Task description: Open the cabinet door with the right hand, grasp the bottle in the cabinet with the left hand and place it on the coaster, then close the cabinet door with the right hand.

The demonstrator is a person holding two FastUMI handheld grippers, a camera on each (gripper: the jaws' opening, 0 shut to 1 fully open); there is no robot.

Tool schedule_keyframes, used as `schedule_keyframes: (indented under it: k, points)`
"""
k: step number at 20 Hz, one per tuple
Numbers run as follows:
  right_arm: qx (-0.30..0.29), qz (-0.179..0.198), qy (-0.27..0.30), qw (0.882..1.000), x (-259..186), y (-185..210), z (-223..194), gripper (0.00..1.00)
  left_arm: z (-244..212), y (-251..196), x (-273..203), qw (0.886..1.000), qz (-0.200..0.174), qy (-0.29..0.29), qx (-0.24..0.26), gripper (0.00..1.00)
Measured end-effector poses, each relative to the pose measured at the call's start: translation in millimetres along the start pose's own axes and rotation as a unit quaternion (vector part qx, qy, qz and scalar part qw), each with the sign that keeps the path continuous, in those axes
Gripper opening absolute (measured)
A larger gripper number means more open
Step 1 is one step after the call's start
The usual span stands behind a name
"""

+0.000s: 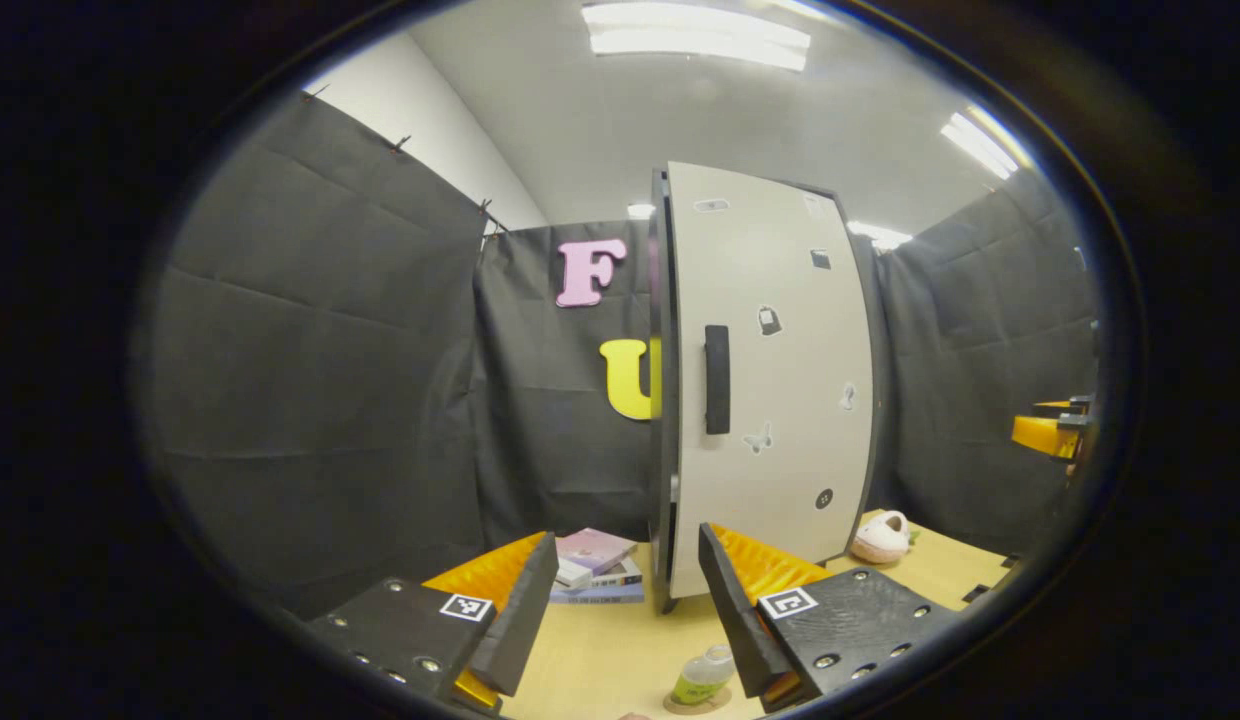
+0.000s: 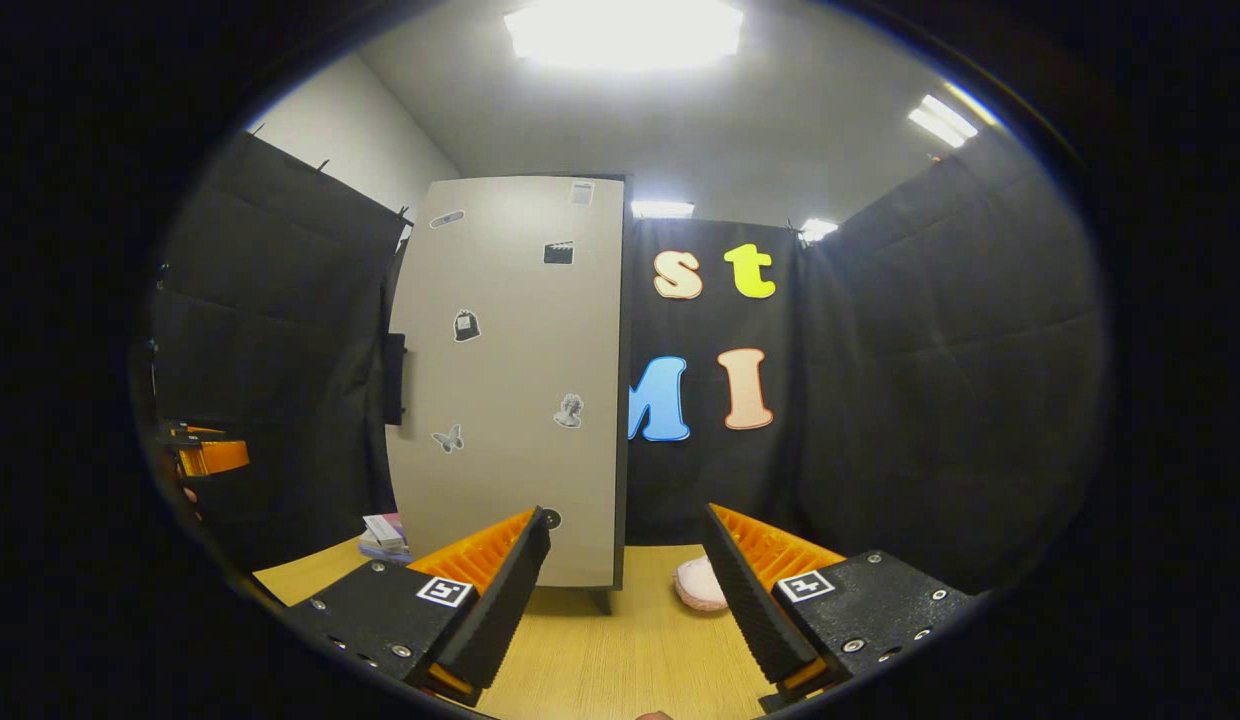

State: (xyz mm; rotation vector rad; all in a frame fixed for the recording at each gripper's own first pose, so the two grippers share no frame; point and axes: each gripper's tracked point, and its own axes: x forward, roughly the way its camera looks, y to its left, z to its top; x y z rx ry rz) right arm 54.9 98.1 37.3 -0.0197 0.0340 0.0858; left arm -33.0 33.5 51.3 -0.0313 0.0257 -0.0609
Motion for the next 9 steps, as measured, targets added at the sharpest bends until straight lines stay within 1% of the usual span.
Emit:
schedule_keyframes:
  k: [3, 4, 5, 9]
  points:
    - [-0.001, -0.004, -0.001, 1.0, -0.5, -2.5, -0.1, 0.94, 0.5, -1.7, 4.2, 1.0, -0.002, 0.001, 0.0, 0.85]
    - [0.002, -0.004, -0.001, 1.0, -0.3, -1.9, -0.6, 0.94, -0.2, -1.8, 2.8, 1.0, -0.001, 0.001, 0.001, 0.81]
    - [0.003, -0.003, -0.002, 1.0, 0.1, -2.0, -0.1, 0.94, -0.6, -1.0, 2.2, 1.0, 0.001, 0.0, 0.003, 0.85]
    - [0.003, -0.007, -0.002, 1.0, 1.4, -2.9, 0.0, 0.94, -6.2, -2.9, 1.5, 1.0, 0.0, 0.002, 0.001, 0.85]
